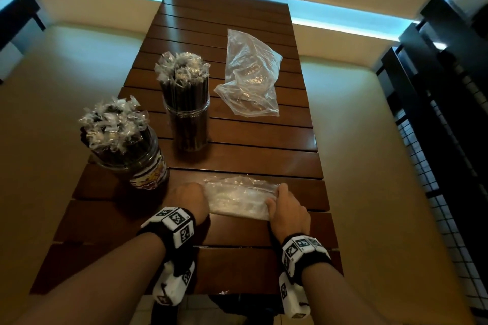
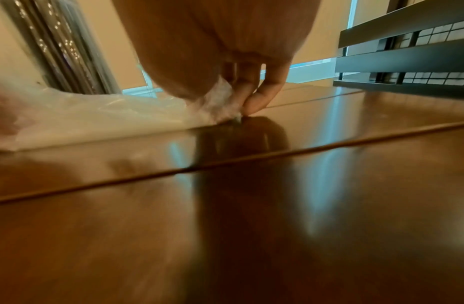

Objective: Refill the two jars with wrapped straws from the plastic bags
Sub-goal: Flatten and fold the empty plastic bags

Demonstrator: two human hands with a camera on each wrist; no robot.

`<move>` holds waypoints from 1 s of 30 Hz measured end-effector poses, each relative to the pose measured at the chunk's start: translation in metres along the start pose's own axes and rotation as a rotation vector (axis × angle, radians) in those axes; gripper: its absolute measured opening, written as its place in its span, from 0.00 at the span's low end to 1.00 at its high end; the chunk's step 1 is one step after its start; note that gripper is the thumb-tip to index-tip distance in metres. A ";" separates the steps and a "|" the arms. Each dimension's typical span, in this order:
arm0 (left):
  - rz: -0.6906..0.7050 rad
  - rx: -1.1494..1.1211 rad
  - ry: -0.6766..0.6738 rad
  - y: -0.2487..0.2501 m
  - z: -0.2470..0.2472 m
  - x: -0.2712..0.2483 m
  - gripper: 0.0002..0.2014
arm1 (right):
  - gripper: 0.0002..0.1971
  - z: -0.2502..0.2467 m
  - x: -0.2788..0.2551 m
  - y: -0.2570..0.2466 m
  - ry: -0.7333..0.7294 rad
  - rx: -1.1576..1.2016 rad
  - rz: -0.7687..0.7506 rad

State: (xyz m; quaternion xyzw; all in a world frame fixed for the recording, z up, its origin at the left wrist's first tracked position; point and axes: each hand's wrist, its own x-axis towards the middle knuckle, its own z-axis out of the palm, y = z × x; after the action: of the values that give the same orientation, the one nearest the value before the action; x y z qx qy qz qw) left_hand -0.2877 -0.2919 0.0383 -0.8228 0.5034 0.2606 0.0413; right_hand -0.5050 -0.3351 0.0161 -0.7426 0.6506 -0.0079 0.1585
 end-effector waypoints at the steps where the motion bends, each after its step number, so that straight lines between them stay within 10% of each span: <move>1: -0.049 0.003 0.010 0.001 0.001 0.000 0.12 | 0.11 0.000 -0.001 -0.003 0.053 -0.023 -0.002; 7: -0.115 -0.008 0.008 0.002 0.010 0.010 0.31 | 0.17 0.006 -0.006 -0.015 0.074 -0.201 -0.521; 16: -0.082 -0.345 -0.214 -0.006 0.003 0.012 0.17 | 0.34 0.010 -0.043 -0.026 -0.145 -0.239 -0.445; 22: 0.102 -0.461 0.038 0.033 -0.005 -0.010 0.06 | 0.23 0.007 -0.035 -0.036 -0.124 -0.225 -0.477; 27: 0.225 -0.419 0.001 0.061 0.010 -0.018 0.31 | 0.20 0.001 -0.030 -0.039 -0.179 -0.155 -0.499; 30: 0.187 -0.228 -0.039 0.055 0.019 -0.012 0.29 | 0.12 -0.005 -0.033 -0.031 -0.177 0.004 -0.522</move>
State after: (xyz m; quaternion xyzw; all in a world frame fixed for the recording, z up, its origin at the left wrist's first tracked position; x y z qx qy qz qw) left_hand -0.3460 -0.3031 0.0382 -0.7665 0.5441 0.3346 -0.0669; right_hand -0.4812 -0.3011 0.0349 -0.8827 0.4207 0.0155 0.2088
